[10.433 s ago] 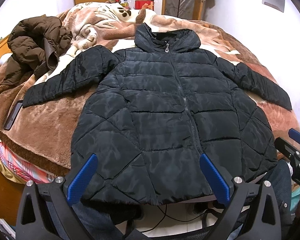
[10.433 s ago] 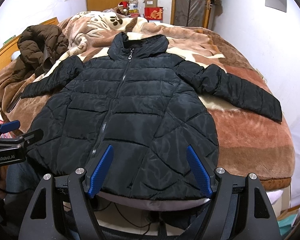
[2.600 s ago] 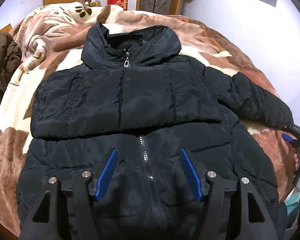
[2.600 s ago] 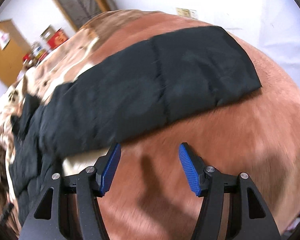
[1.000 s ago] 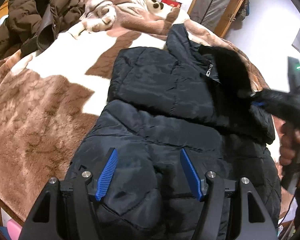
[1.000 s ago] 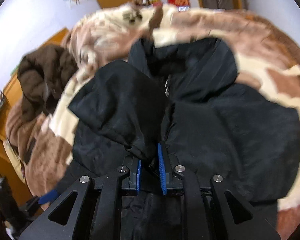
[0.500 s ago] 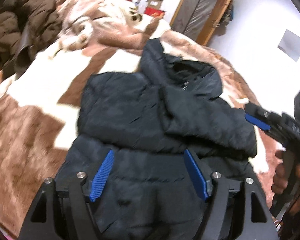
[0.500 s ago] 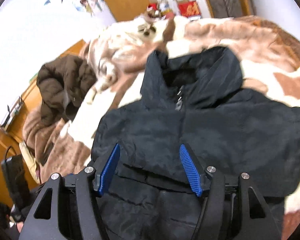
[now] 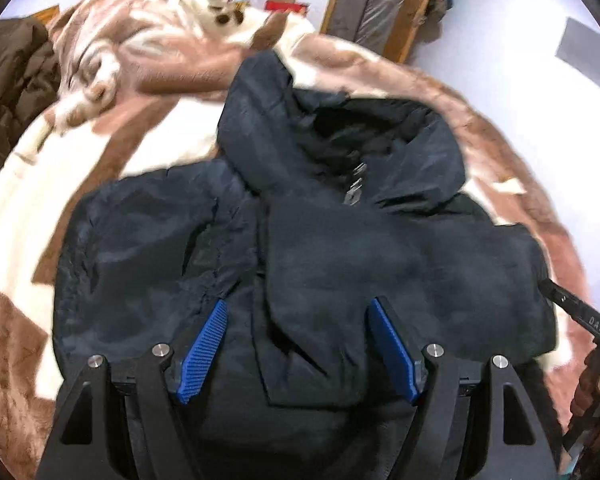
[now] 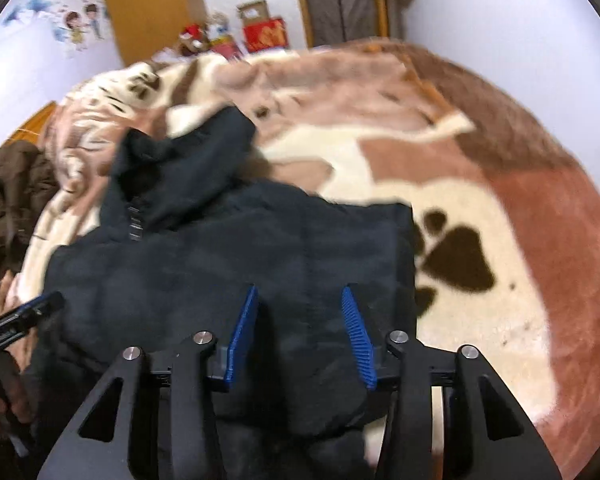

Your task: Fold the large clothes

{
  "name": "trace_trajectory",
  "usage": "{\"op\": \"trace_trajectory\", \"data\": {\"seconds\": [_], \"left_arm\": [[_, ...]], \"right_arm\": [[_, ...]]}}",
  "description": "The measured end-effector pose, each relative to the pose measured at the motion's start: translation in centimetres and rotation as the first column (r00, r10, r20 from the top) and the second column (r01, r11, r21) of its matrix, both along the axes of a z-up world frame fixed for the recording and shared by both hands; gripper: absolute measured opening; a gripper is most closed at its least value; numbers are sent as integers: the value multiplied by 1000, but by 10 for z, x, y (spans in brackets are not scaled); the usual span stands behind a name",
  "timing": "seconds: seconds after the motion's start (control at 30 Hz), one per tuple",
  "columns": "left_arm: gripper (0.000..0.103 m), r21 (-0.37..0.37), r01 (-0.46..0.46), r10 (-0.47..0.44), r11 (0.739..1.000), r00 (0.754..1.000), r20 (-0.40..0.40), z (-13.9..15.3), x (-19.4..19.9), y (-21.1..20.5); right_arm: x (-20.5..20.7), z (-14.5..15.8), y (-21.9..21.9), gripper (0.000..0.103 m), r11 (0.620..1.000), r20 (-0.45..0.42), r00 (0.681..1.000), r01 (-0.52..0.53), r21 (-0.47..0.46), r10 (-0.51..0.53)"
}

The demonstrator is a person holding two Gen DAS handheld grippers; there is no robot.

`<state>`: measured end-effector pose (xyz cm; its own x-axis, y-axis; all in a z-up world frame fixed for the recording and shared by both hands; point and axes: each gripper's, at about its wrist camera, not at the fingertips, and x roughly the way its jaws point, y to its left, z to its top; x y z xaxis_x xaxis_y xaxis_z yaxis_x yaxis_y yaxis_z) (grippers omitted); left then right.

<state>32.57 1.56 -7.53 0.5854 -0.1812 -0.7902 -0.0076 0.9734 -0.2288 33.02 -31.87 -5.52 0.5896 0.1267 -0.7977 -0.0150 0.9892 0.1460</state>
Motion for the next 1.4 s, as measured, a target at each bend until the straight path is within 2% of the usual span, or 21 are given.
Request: {"op": "trace_trajectory", "data": {"seconds": [0.07, 0.13, 0.3, 0.4, 0.53, 0.63, 0.73, 0.8, 0.83, 0.93, 1.07, 1.17, 1.3, 1.37, 1.4], "left_arm": [[77, -19, -6, 6, 1000, 1000, -14, -12, 3, 3], [77, 0, 2, -2, 1000, 1000, 4, -17, 0, 2], [77, 30, -2, 2, 1000, 1000, -3, -18, -2, -1], [75, 29, -31, 31, 999, 999, -5, -3, -12, 7], [75, 30, -42, 40, 999, 996, 84, 30, -20, 10], [75, 29, -21, 17, 999, 993, 116, 41, -4, 0], [75, 60, 13, -19, 998, 995, 96, 27, 18, -12], [75, 109, 19, -22, 994, 999, 25, 0, 33, -17], [75, 96, 25, -25, 995, 1000, 1, -12, 36, -15], [77, 82, 33, -36, 996, 999, 33, -32, 33, -11], [77, 104, 36, -39, 994, 999, 25, -33, 34, -14], [73, 105, 23, -25, 994, 1000, 15, -12, 26, -9], [71, 101, 48, -59, 994, 993, 104, 14, -9, -8], [71, 125, 60, -70, 990, 994, 80, 4, -14, -11], [71, 132, 62, -68, 989, 997, 40, -8, -11, -12]], "right_arm": [[9, -22, 7, 45, 1000, -44, 999, -26, -11, 26], [14, -36, 14, 45, 999, -50, 998, -43, -29, 41], [19, -42, 17, 45, 997, -62, 996, -59, -41, 57], [11, -18, 6, 45, 997, -38, 997, -68, -21, 68], [1, 20, -18, 45, 1000, 68, 997, -22, 1, 22], [15, 27, -29, 45, 1000, 76, 997, 0, -9, 1], [36, 14, -26, 44, 1000, 35, 999, -8, -21, 9], [47, -4, -26, 44, 1000, -6, 1000, -5, -25, 5], [53, -16, -24, 44, 999, -38, 999, -9, -32, 7], [56, -40, -16, 44, 998, -55, 998, -28, -47, 25], [54, -40, -14, 44, 997, -56, 998, -26, -76, 22], [34, -8, -25, 44, 1000, -23, 1000, -8, -28, 7], [-7, 18, -33, 44, 999, 45, 999, 4, 53, -7], [-20, 10, -24, 44, 999, 29, 999, -24, 36, 23], [-21, 1, -18, 44, 999, 2, 999, -39, 21, 39]]}}
